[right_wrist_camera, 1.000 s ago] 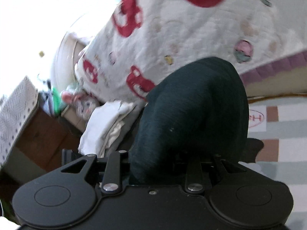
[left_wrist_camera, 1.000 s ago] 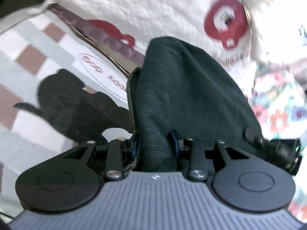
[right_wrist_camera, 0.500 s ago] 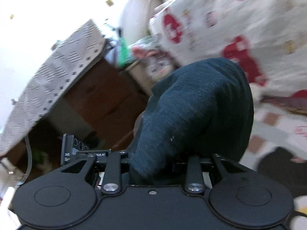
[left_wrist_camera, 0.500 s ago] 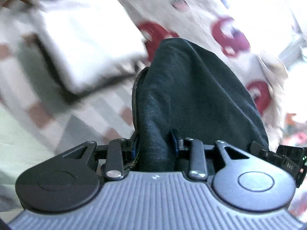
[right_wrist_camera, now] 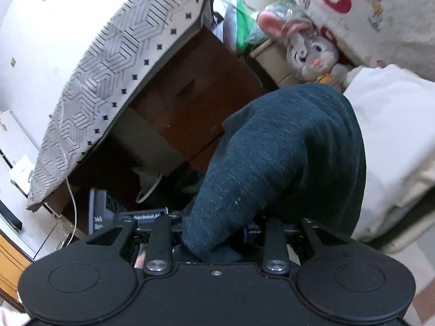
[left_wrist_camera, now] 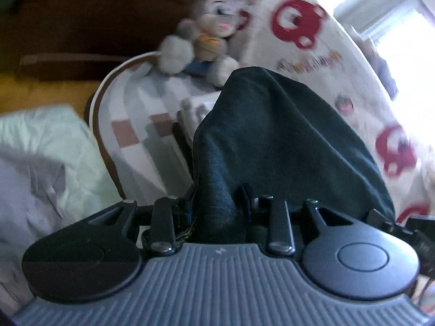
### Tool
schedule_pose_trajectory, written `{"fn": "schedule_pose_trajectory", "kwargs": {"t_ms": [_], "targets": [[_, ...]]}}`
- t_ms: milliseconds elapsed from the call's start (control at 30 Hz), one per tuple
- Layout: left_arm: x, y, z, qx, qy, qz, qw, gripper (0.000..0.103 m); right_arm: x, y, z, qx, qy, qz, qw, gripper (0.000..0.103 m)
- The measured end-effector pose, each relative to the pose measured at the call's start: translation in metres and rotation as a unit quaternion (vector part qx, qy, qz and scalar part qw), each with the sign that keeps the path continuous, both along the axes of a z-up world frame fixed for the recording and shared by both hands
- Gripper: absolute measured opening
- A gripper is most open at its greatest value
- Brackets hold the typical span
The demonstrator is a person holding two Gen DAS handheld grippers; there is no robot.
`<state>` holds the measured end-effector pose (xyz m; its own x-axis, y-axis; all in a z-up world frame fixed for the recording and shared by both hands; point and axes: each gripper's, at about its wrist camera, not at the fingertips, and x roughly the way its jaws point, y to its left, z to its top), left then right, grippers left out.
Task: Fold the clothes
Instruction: 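Lift the folded dark green cloth with both grippers and carry it onto the clothes stack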
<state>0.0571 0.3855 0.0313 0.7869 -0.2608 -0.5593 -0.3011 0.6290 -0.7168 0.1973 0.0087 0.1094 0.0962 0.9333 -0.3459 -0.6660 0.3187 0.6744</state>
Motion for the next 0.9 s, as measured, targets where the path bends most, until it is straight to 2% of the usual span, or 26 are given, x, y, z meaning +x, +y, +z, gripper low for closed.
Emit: {"fn": "schedule_pose_trajectory", "kwargs": {"t_ms": [33, 100, 167, 233, 267, 333, 367, 433, 500, 533, 567, 600, 633, 700, 733, 833, 900], "targets": [[0.004, 0.006, -0.001, -0.009, 0.002, 0.012, 0.9999, 0.029, 0.008, 0.011, 0.002, -0.005, 0.004, 0.006, 1.0, 0.034], [0.015, 0.017, 0.009, 0.004, 0.005, 0.029, 0.9996, 0.029, 0.027, 0.033, 0.011, -0.015, 0.008, 0.02, 1.0, 0.034], [0.031, 0.024, 0.032, 0.028, -0.003, 0.04, 0.9988, 0.029, 0.049, 0.05, 0.023, -0.013, 0.01, 0.03, 0.999, 0.034], [0.047, 0.035, 0.062, 0.047, -0.027, 0.049, 0.9973, 0.029, 0.07, 0.064, 0.043, 0.009, -0.003, 0.042, 0.999, 0.034], [0.057, 0.038, 0.078, 0.061, -0.04, 0.054, 0.9959, 0.029, 0.082, 0.067, 0.053, 0.025, -0.013, 0.045, 0.999, 0.034], [0.09, 0.033, 0.11, 0.132, -0.06, 0.042, 0.9885, 0.031, 0.103, 0.069, 0.068, 0.057, -0.029, 0.044, 0.997, 0.034], [0.11, 0.03, 0.119, 0.151, -0.067, 0.034, 0.9857, 0.031, 0.114, 0.068, 0.072, 0.072, -0.036, 0.037, 0.996, 0.034], [0.156, 0.026, 0.121, 0.146, -0.075, 0.017, 0.9862, 0.032, 0.136, 0.052, 0.064, 0.094, -0.046, -0.002, 0.995, 0.034], [0.205, 0.017, 0.099, 0.118, -0.084, -0.004, 0.9894, 0.031, 0.155, 0.022, 0.033, 0.082, -0.032, -0.066, 0.994, 0.034], [0.23, 0.002, 0.083, 0.137, -0.082, -0.022, 0.9869, 0.031, 0.164, 0.006, 0.011, 0.067, -0.014, -0.099, 0.993, 0.035], [0.253, -0.015, 0.067, 0.168, -0.075, -0.043, 0.9819, 0.025, 0.171, -0.01, -0.016, 0.04, 0.002, -0.134, 0.99, 0.036], [0.276, -0.032, 0.051, 0.199, -0.068, -0.064, 0.9755, 0.013, 0.176, -0.024, -0.041, 0.012, 0.013, -0.169, 0.985, 0.037], [0.297, -0.052, 0.035, 0.239, -0.056, -0.089, 0.9654, 0.011, 0.178, -0.033, -0.065, -0.022, 0.015, -0.201, 0.979, 0.042], [0.319, -0.089, 0.009, 0.298, -0.031, -0.128, 0.9455, 0.011, 0.177, -0.041, -0.108, -0.084, 0.012, -0.235, 0.968, 0.043], [0.329, -0.106, -0.003, 0.323, -0.019, -0.145, 0.935, 0.011, 0.174, -0.048, -0.118, -0.061, 0.004, -0.241, 0.969, 0.044], [0.333, -0.132, -0.017, 0.383, -0.013, -0.145, 0.9121, 0.008, 0.169, -0.058, -0.125, -0.004, 0.026, -0.241, 0.97, 0.044], [0.331, -0.134, -0.021, 0.397, -0.016, -0.144, 0.9061, 0.008, 0.17, -0.048, -0.121, -0.021, 0.013, -0.229, 0.973, 0.046]]}}
